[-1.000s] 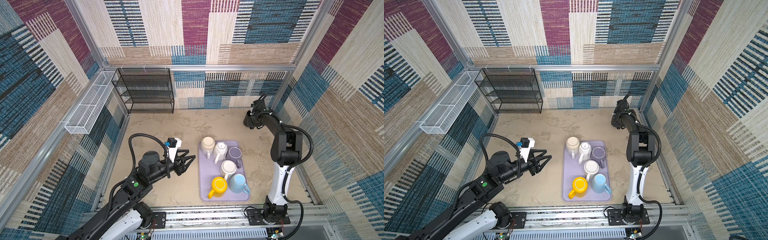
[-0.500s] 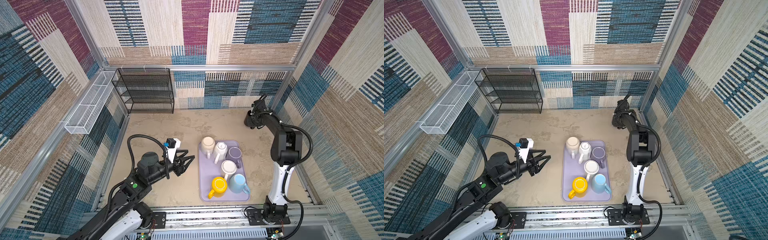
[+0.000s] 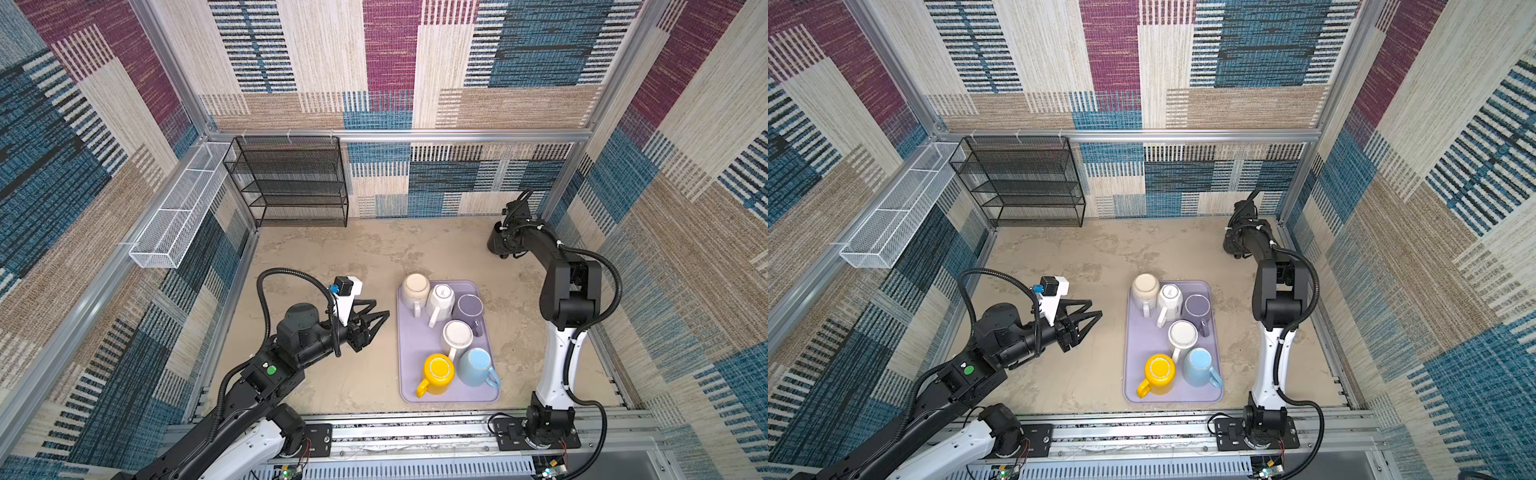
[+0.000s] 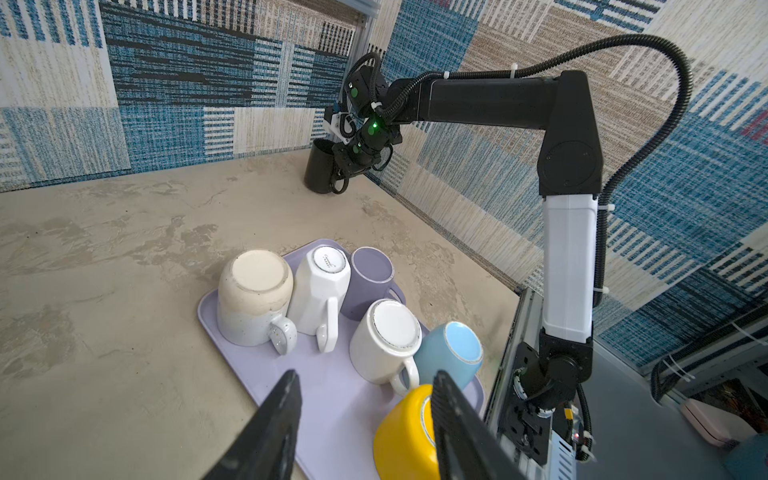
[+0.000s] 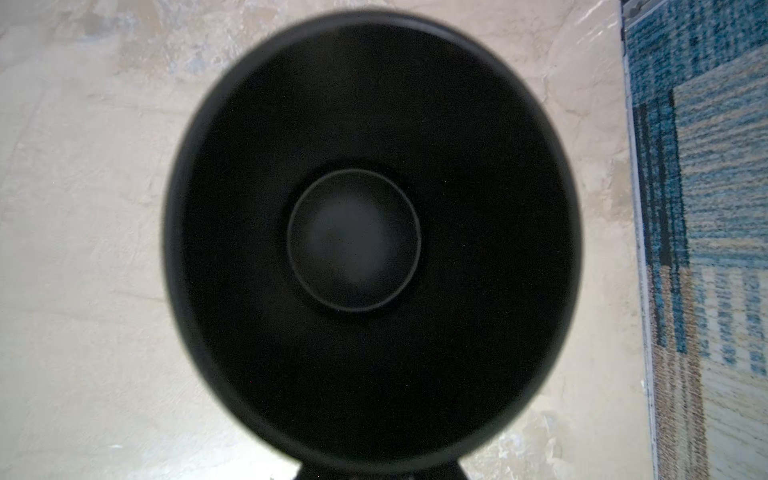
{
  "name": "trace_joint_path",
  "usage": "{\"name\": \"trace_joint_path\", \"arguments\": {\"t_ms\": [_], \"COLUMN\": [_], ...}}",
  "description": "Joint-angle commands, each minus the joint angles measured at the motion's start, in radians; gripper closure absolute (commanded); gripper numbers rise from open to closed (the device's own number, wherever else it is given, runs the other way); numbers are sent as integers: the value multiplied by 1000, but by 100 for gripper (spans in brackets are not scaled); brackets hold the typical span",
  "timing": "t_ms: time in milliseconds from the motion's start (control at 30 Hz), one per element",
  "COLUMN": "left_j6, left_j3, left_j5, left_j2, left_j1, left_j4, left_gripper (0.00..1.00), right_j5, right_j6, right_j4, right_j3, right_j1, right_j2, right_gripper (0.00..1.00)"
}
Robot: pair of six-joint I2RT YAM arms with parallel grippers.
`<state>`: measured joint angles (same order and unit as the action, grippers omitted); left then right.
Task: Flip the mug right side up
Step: 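Lower the black mug upright onto the table at the far corner with the right gripper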
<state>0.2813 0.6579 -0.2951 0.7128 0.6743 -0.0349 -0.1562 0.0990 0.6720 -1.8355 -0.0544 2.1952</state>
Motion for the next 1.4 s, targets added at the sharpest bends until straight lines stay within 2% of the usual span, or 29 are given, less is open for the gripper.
{"name": "trace_joint_path", "arguments": {"t_ms": [0,400,600,667,733,833,1067,1167,1367], "left_j6": [-17,-15,-12,-9,-8,-7,-8,-12,-24], "left_j3": [2,2,6,6,7,8,15,26,49], "left_j5": [-7,0,-6,-9,-10,-12,-15,-16,-67], "left_j2": [0,4,19,24,27,32,48,67,119], "left_j1": [-2,-2,-2,-2,-2,-2,-2,-2,-1], "left_j4": [10,11,15,17,19,21,16,-1,-27], "left_gripper": [49,49,49,49,49,49,48,47,42], "right_j5": [1,-28,-19,-16,-8,0,-4,-7,22], "right_j6": [8,18,28,28,29,29,30,25,0], "right_j4": [-77,-77,-60,-53,-46,-42,-40,-36,-58], "right_j3": [-15,5,8,7,7,6,2,4,69], "right_j1": [-2,-3,-3,-3,-3,-3,-4,-4,-3], "right_j2": [3,27,32,33,35,34,18,-14,-146], "right_gripper": [100,100,92,88,77,67,51,41,34]}}
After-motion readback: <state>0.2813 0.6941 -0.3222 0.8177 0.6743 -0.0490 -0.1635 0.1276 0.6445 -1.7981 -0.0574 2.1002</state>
